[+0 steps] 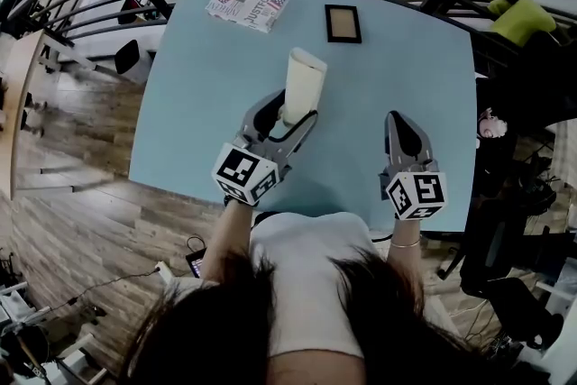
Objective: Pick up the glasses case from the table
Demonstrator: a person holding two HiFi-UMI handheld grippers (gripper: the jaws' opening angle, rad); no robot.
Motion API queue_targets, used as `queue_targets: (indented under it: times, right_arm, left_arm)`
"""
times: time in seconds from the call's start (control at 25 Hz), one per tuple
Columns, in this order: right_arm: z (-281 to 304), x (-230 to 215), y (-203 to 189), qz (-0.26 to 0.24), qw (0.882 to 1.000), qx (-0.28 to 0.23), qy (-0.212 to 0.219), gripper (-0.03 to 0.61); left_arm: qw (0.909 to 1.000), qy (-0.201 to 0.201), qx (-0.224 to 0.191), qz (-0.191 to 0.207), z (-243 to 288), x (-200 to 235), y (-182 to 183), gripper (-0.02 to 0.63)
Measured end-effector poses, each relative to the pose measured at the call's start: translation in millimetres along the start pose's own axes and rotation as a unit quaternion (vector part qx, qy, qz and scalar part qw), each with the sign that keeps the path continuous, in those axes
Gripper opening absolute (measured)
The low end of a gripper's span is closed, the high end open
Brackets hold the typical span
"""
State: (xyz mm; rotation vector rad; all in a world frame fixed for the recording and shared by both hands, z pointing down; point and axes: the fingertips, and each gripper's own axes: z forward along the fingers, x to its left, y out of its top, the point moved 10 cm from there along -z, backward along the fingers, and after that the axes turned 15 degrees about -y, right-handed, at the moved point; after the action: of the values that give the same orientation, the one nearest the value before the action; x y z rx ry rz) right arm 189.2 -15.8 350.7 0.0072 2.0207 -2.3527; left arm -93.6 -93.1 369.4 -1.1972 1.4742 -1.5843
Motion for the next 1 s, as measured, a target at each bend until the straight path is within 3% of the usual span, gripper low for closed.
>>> queue_targets:
  times: [0.4, 1.0]
  right_arm:
    - [-2, -8, -9, 0.009, 1.000, 0.008, -0.022, 0.003]
    - [-1, -9, -7, 0.004, 1.000, 0.010, -0.025, 0.002]
  left_arm:
    - [0.9997, -0.002, 0.002, -0.026, -8, 3, -13, 0.322]
    - [0.9996, 0.006, 0.017, -0.021, -13, 9, -11, 0.322]
